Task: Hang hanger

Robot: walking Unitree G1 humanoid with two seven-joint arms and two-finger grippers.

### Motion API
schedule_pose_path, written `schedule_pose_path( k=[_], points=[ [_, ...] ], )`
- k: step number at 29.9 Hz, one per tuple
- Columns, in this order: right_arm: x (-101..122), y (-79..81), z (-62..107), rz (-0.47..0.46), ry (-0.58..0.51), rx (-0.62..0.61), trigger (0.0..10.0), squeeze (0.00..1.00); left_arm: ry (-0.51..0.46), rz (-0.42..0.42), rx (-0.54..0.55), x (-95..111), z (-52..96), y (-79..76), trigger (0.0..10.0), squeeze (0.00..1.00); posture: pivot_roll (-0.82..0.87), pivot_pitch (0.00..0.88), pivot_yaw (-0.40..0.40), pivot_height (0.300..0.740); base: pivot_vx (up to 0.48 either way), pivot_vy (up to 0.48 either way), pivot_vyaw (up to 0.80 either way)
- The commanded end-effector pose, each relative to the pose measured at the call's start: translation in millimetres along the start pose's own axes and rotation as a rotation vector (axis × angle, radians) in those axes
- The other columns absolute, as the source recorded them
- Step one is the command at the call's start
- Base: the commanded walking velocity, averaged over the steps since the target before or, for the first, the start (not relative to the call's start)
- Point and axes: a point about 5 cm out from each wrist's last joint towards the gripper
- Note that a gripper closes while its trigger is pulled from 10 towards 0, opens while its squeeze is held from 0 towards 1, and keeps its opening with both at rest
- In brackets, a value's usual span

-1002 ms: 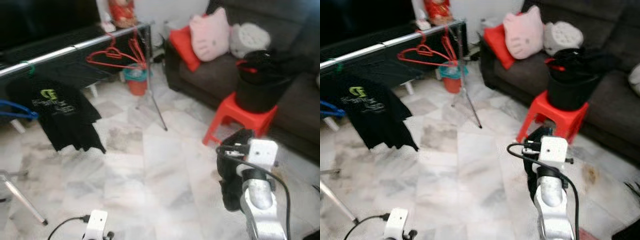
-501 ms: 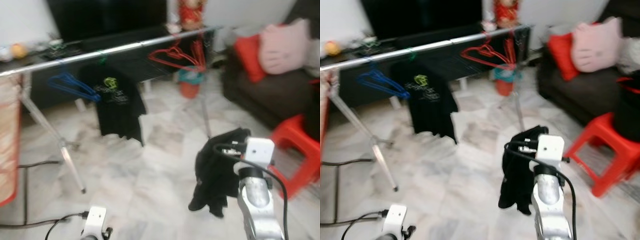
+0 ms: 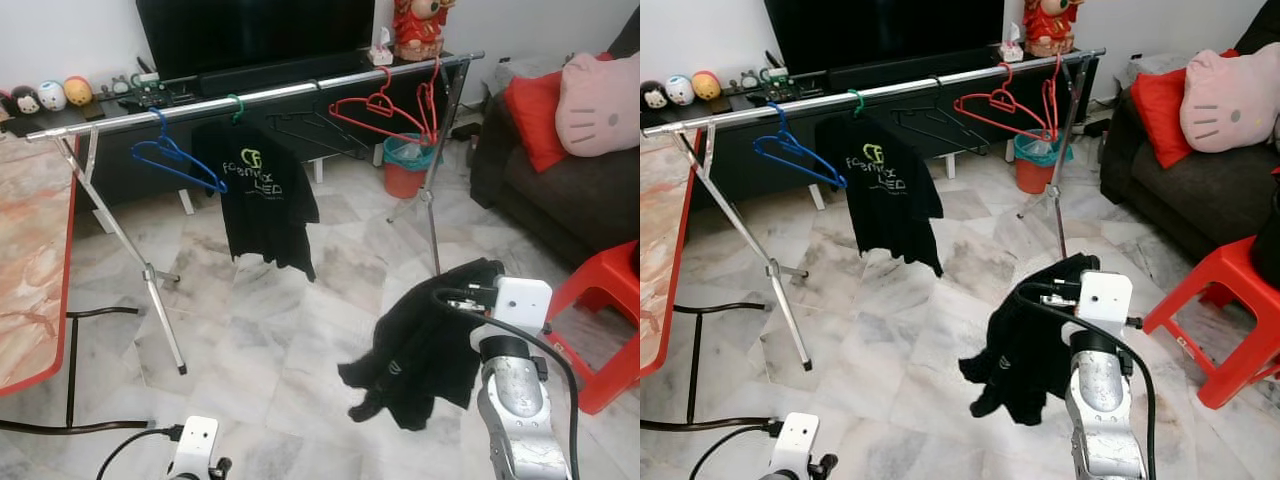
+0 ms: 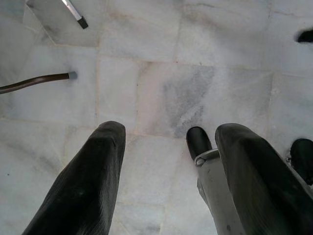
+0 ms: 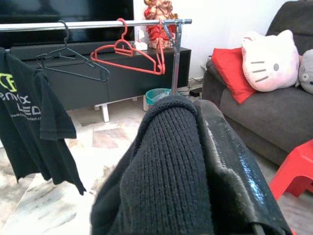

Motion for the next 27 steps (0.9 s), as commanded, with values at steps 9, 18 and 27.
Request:
schedule_pose_path(
  k=[9,18,27],
  points=[
    [12.3,1.2,-3.0,0.003,-0.050,0.010,10.0,0.00,0.005,-0.020,0.010,0.0,0.0,2.0,10.0,0.00,-0.16,0.000,0.035,0.740,0.000,-0.270,0.48],
    [12.3,1.4,-3.0,-0.002,-0.049,0.009,10.0,0.00,0.003,-0.020,0.004,0.4,-0.2,0.4,10.0,0.00,-0.16,0.000,0.035,0.740,0.000,-0.317,0.07],
    [13.0,2.0,-2.9,-0.003,-0.049,0.009,10.0,0.00,0.002,-0.018,0.003,0.6,-0.2,0.4,10.0,0.00,-0.16,0.000,0.037,0.740,0.000,-0.333,0.00]
  ],
)
Point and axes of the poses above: a point about 5 cm out from each wrist's last joint towards the gripper, its own z axis pointing back from the gripper into the wrist, its own x axis along the axis of the wrist's last joint, y = z × x, and after that the axes turned 4 degrees about z, right-handed
